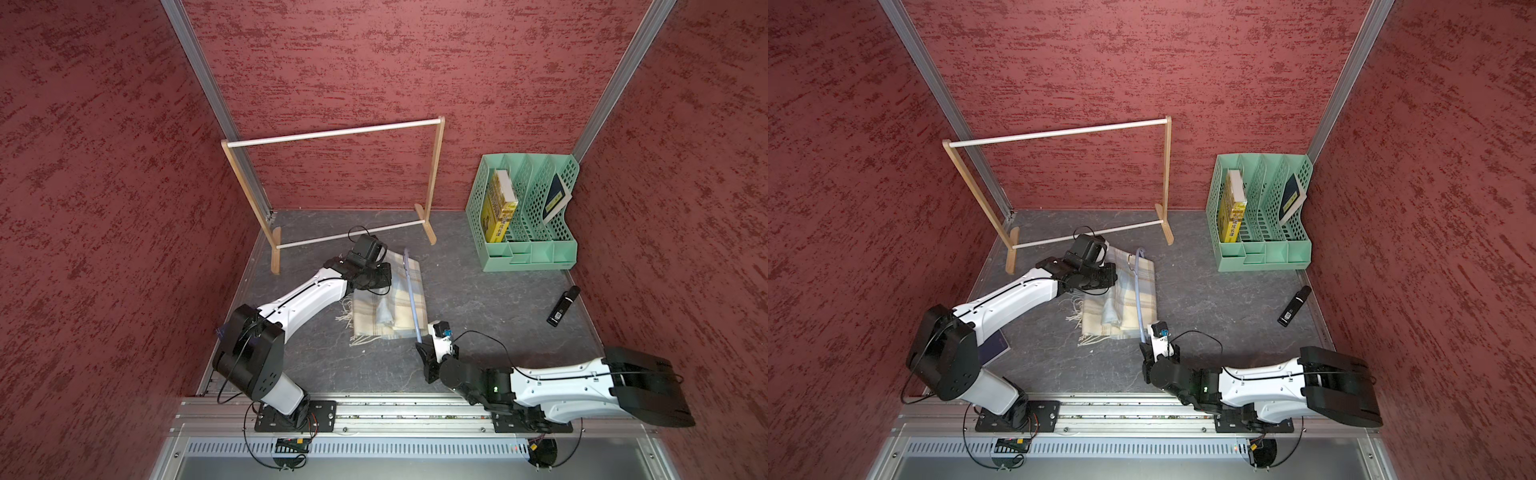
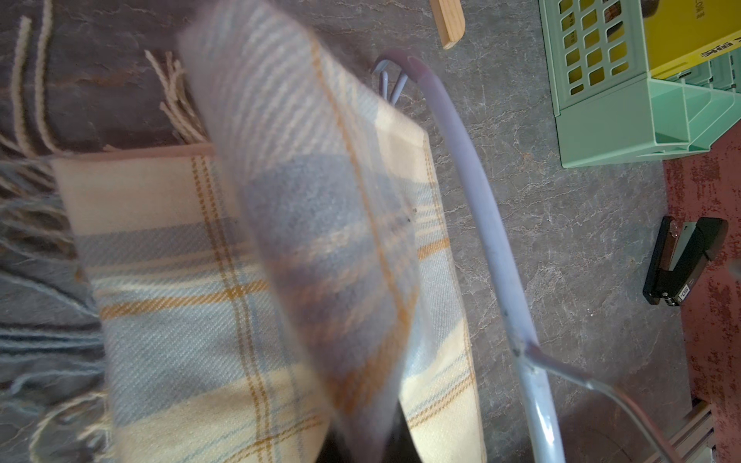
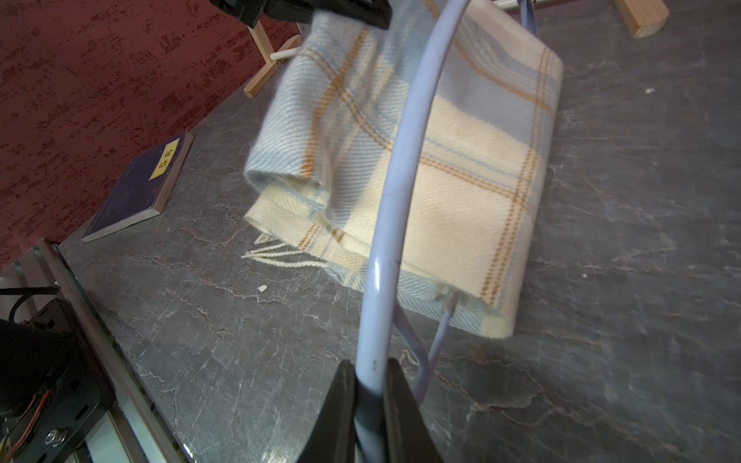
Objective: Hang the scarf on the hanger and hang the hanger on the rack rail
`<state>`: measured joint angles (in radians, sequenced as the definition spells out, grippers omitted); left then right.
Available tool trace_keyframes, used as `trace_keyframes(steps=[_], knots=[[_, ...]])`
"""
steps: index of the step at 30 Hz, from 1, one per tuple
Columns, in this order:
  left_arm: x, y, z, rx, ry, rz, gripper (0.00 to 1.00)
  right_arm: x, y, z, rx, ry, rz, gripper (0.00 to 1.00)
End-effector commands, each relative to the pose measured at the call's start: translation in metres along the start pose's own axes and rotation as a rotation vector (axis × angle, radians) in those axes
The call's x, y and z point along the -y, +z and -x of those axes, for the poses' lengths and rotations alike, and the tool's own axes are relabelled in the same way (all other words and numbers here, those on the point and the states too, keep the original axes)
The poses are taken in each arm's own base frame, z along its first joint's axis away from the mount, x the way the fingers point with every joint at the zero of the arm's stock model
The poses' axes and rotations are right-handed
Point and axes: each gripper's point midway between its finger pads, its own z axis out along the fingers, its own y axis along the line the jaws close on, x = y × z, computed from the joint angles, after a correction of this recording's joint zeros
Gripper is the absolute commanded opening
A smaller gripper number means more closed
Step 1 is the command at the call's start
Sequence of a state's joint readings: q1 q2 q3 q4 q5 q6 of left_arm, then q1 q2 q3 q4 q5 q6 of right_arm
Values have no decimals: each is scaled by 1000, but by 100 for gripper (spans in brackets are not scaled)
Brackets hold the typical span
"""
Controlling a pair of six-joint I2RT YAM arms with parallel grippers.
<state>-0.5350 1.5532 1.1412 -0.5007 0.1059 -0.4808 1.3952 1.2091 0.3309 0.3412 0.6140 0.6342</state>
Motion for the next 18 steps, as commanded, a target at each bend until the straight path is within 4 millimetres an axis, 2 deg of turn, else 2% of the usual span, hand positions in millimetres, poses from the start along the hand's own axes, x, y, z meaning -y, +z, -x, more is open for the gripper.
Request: trace_keyframes(steps=[1, 6, 10, 14, 18], knots=[[6, -14, 9, 51, 15, -22, 0, -5, 0, 8, 47, 20, 24, 0], [-6, -26, 7, 51, 18, 29, 0, 29, -5, 0, 36, 63, -124, 0], [-37, -26, -5, 13, 1, 146, 0, 55, -14, -1, 53, 113, -239, 0], [-74, -14, -23, -43, -69, 239, 0, 70, -19, -3, 56, 125, -306, 0], [-98, 1, -42, -92, -140, 293, 0, 76, -18, -7, 42, 128, -350, 0]])
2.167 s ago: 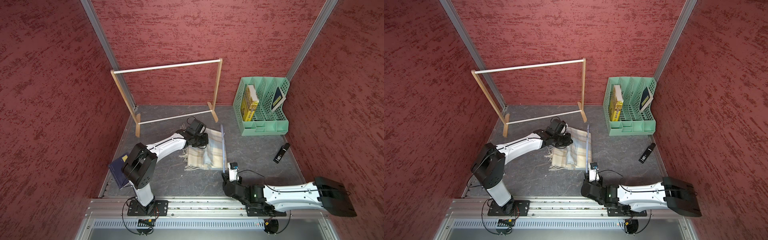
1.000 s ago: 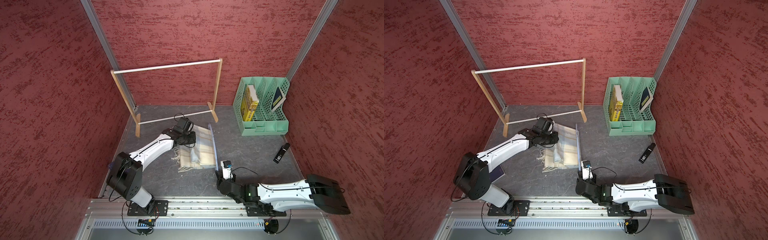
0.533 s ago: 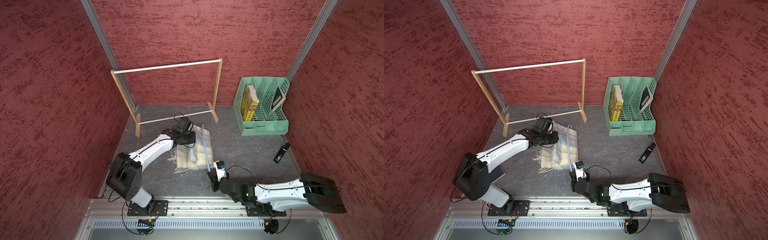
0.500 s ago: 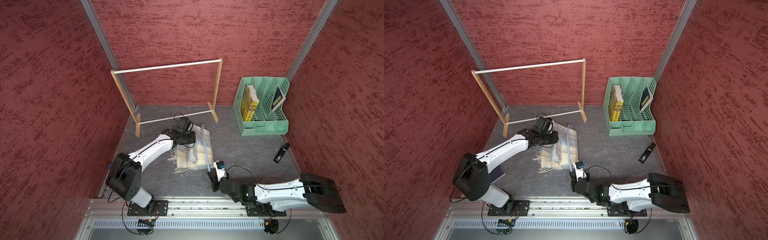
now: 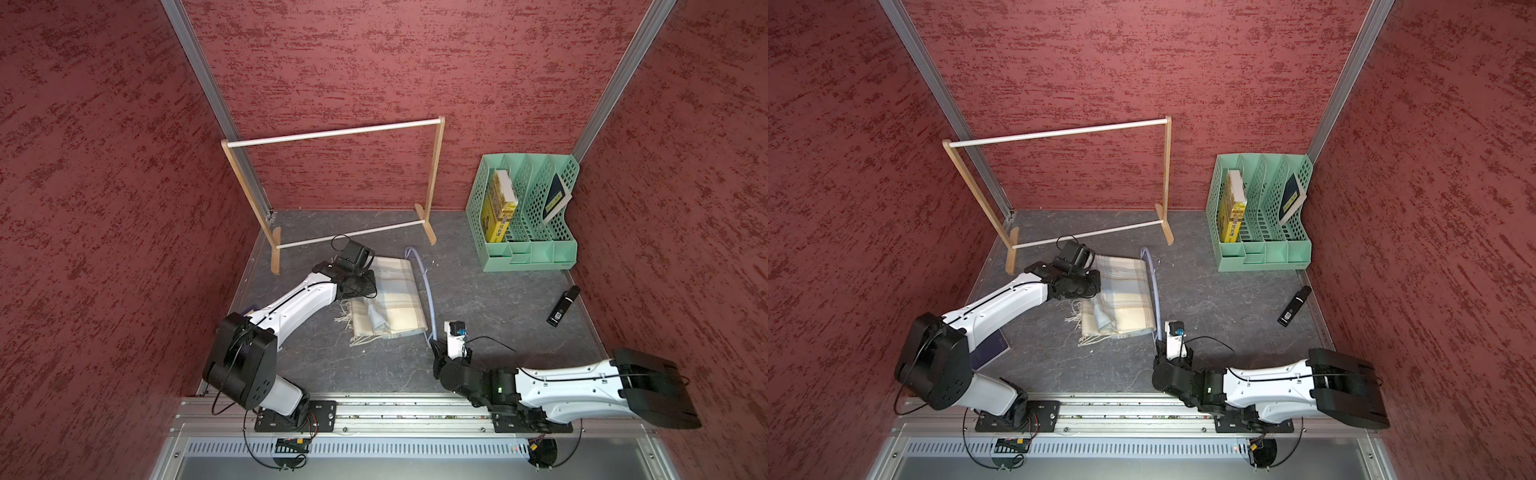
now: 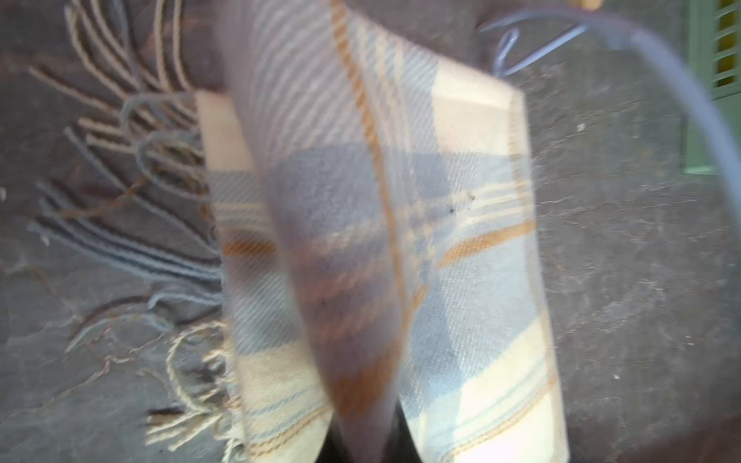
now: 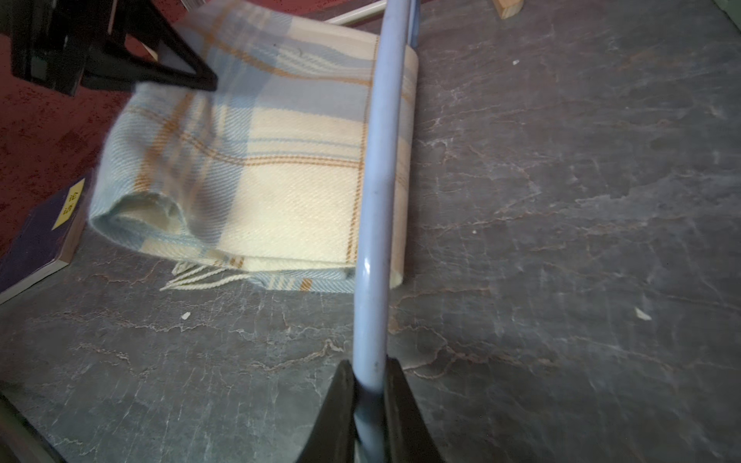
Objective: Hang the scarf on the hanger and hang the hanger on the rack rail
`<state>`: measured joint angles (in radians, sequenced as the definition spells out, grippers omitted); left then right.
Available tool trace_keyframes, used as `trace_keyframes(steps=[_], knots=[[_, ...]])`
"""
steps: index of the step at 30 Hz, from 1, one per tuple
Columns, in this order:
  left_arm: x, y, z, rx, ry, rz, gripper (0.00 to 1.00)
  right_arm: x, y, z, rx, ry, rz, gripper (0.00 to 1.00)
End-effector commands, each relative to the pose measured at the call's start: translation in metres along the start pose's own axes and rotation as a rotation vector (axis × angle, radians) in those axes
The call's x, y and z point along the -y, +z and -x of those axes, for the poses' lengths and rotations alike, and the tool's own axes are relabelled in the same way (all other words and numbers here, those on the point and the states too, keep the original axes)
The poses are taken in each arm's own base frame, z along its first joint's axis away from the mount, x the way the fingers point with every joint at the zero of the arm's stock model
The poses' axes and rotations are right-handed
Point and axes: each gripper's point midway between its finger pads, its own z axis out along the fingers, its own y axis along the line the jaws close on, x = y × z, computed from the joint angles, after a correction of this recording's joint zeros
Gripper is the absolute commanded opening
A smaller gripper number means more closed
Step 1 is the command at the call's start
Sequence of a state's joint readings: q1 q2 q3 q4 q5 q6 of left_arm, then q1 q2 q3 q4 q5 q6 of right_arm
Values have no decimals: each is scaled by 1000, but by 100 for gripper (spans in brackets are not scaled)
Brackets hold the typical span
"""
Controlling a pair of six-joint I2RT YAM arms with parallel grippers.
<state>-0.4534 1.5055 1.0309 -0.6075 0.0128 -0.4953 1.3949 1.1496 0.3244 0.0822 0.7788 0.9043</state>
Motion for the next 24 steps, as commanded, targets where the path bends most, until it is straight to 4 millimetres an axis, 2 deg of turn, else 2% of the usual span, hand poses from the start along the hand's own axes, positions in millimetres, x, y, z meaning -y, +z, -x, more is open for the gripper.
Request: trace_keyframes(steps=[1, 5, 11, 16, 20, 24], knots=[[-29, 15, -11, -34, -60, 103, 0, 25, 1, 4, 37, -5, -129, 0], [-44, 27, -14, -55, -86, 159, 0, 30, 3, 1, 28, -8, -163, 0], [-48, 45, -18, -86, -94, 181, 0, 40, 4, -2, 26, 12, -204, 0], [-59, 58, -23, -118, -95, 238, 0, 38, 7, -4, 14, 2, -197, 0], [-71, 59, -20, -115, -93, 314, 0, 35, 8, -5, 10, -9, -183, 0], [-79, 49, -7, -79, -80, 386, 0, 33, 11, -7, 3, -15, -174, 0]])
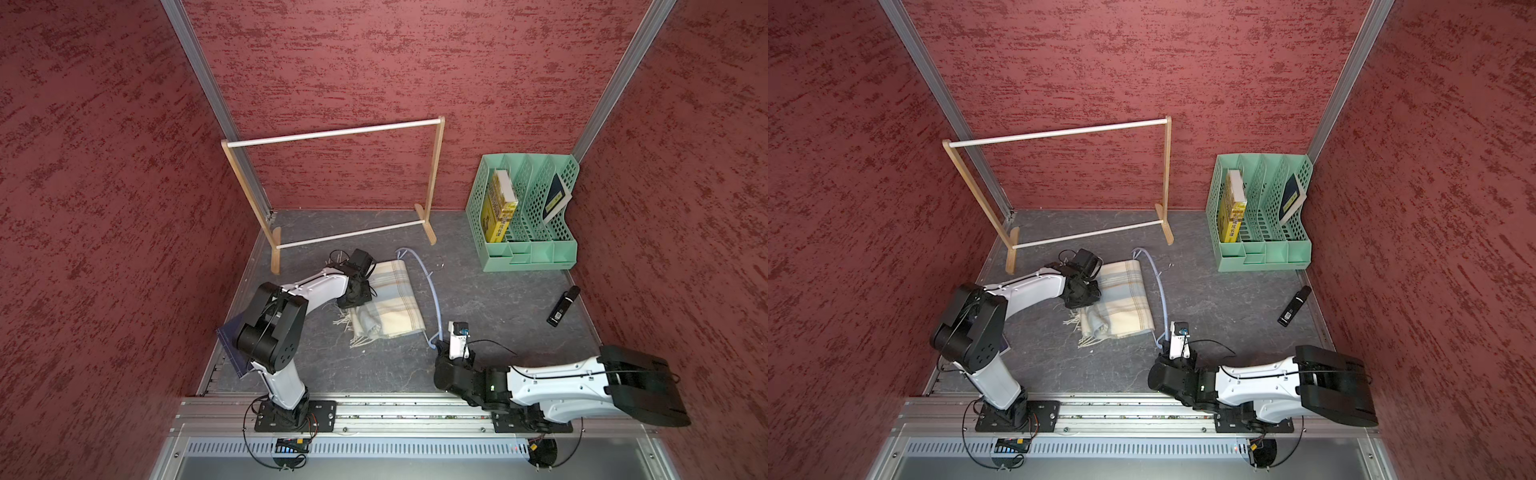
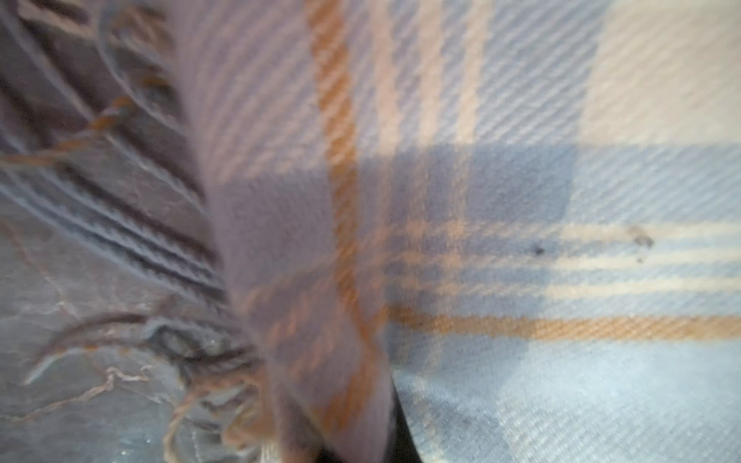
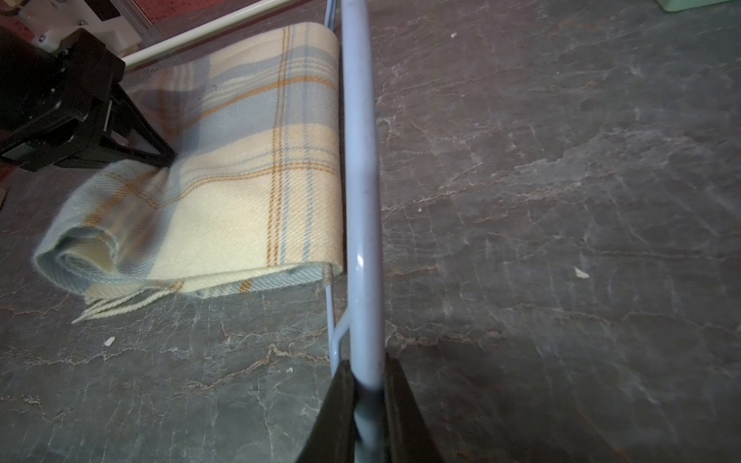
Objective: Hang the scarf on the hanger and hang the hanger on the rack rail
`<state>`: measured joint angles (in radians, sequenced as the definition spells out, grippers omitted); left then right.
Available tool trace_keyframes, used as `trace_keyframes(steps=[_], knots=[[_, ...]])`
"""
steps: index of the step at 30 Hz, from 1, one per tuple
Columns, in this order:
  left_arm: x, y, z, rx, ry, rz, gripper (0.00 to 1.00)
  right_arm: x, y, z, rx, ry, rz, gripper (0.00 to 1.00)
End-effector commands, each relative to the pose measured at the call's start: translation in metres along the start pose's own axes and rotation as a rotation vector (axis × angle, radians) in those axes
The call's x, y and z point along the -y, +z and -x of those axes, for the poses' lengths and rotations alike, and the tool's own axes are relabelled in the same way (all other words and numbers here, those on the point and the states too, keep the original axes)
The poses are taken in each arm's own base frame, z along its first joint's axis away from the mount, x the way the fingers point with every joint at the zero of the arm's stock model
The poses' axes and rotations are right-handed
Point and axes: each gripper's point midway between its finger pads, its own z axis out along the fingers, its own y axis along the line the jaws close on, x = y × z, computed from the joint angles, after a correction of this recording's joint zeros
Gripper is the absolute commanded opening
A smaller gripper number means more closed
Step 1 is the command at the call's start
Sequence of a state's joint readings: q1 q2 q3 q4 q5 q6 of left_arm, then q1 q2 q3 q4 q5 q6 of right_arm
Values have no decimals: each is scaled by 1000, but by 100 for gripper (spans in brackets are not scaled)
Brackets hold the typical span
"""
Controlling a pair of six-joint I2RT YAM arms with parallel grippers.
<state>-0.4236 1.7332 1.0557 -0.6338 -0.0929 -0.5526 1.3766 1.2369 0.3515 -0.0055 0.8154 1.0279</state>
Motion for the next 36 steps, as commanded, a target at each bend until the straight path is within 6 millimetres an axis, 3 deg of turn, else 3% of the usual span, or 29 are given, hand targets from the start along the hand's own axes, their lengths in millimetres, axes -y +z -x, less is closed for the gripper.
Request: trace_keyframes(steps=[1, 2, 5, 8, 13, 17, 20, 26, 36], knots=[[-31, -6, 17, 59, -19, 161, 0, 9, 4, 3, 22, -41, -47, 0], [-29, -11, 21, 71, -19, 158, 3, 8, 5, 3, 20, -45, -43, 0], [-15, -32, 32, 129, -11, 123, 62, 2, 6, 3, 15, -63, -29, 0], [4, -63, 43, 190, 14, 78, 84, -2, 7, 4, 13, -74, -18, 0], [51, -129, 57, 299, 80, -58, 88, -5, 8, 2, 2, -80, -6, 0], [112, -155, 51, 267, 84, -403, 89, -5, 8, 2, 0, -73, -6, 0], [146, -145, 47, 193, 34, -580, 84, -5, 7, 3, 1, -75, -7, 0], [186, -110, 51, 77, -85, -763, 77, -5, 7, 4, 0, -84, -14, 0], [220, -96, 74, 82, -152, -869, 74, -2, 8, 3, -4, -83, -26, 0]])
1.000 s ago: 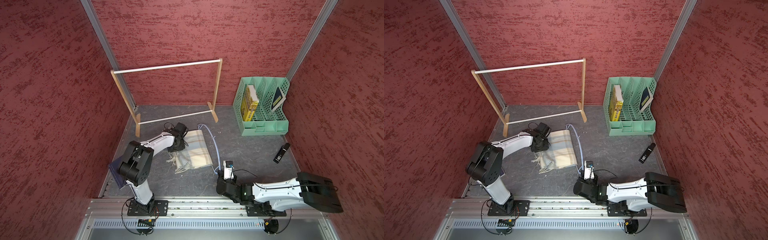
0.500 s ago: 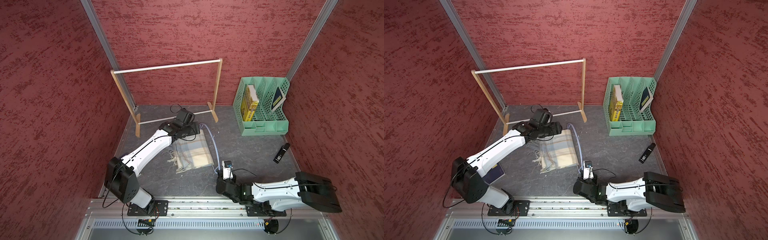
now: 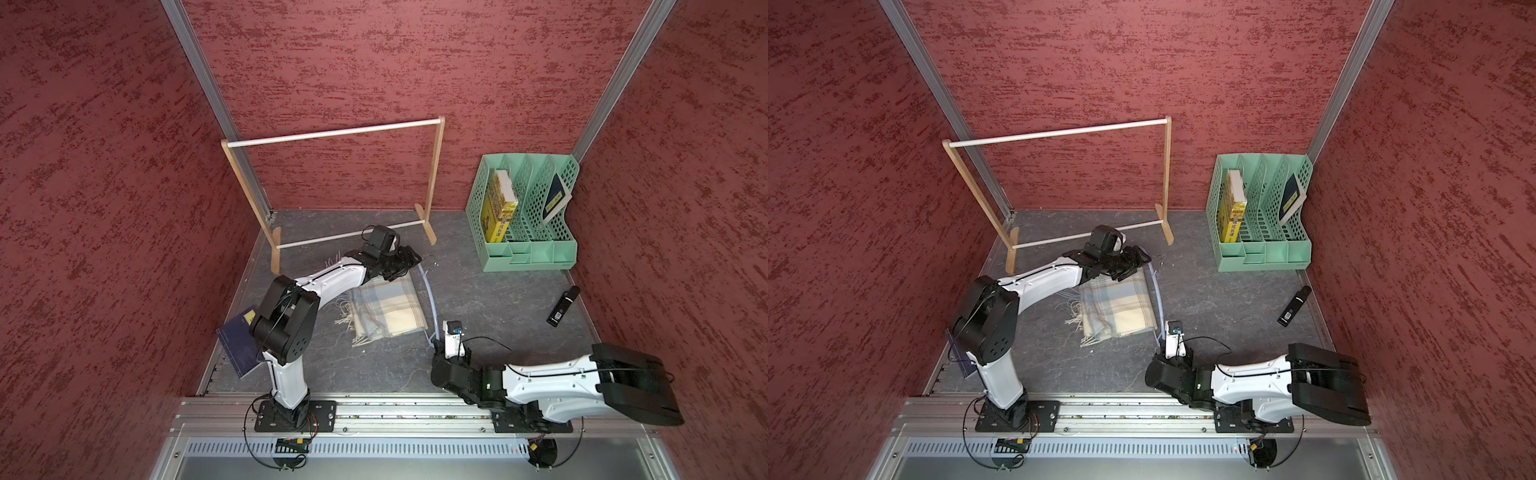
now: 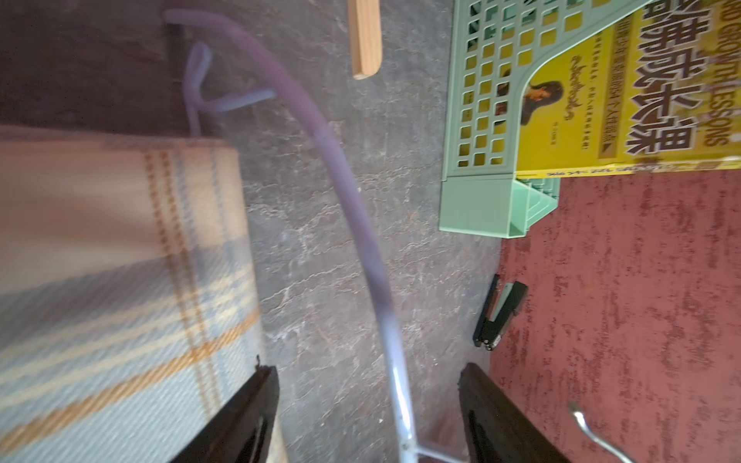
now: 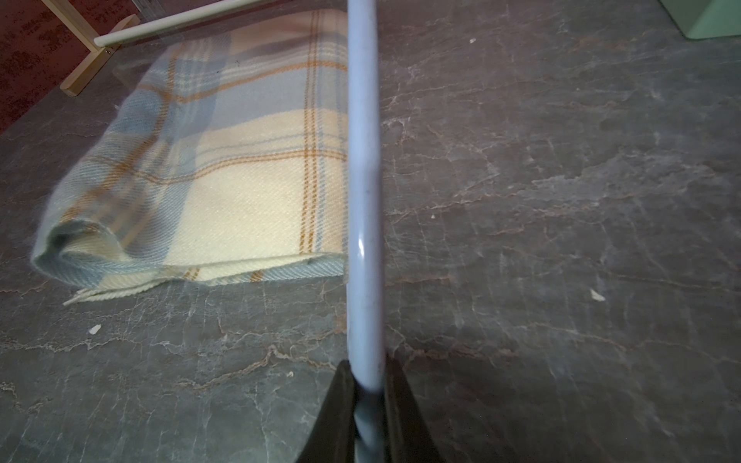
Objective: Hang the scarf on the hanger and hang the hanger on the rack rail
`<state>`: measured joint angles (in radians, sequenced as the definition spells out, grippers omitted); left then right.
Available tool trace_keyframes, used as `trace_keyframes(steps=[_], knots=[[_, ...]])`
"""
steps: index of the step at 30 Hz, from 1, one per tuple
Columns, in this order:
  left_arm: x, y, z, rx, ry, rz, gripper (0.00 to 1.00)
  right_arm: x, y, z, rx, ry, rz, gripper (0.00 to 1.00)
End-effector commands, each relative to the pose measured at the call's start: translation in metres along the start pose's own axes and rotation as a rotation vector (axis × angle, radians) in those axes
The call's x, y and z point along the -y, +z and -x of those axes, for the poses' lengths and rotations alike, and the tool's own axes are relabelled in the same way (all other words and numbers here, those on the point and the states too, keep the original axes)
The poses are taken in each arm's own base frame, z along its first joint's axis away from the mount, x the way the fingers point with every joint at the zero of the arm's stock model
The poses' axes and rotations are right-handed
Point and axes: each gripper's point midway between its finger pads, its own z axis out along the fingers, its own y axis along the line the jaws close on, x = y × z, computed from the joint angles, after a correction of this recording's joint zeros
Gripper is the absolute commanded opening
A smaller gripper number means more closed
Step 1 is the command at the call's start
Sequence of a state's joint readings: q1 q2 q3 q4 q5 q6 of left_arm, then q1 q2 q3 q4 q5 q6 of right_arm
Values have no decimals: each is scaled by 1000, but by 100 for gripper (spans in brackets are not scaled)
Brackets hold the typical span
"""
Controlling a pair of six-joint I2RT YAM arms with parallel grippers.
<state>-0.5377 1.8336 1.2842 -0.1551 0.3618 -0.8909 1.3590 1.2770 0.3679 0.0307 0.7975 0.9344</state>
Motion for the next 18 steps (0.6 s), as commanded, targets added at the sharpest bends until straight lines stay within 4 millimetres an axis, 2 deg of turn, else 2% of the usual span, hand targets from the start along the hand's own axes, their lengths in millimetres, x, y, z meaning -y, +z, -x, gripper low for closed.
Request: trace_keyframes(steps=[1, 6, 11, 15, 18], knots=[[24, 8, 14, 27, -6, -95, 74, 4, 2, 3, 2, -5, -30, 0], [18, 29, 10, -5, -33, -102, 70, 6, 2, 2, 0, -2, -36, 0], [13, 43, 6, -21, -47, -98, 62, 7, 2, 1, -4, 1, -37, 0], [14, 47, 7, -20, -54, -103, 36, 8, 2, 1, -2, 6, -39, 0], [16, 47, 7, -20, -52, -106, 22, 8, 2, 1, -2, 7, -39, 0]])
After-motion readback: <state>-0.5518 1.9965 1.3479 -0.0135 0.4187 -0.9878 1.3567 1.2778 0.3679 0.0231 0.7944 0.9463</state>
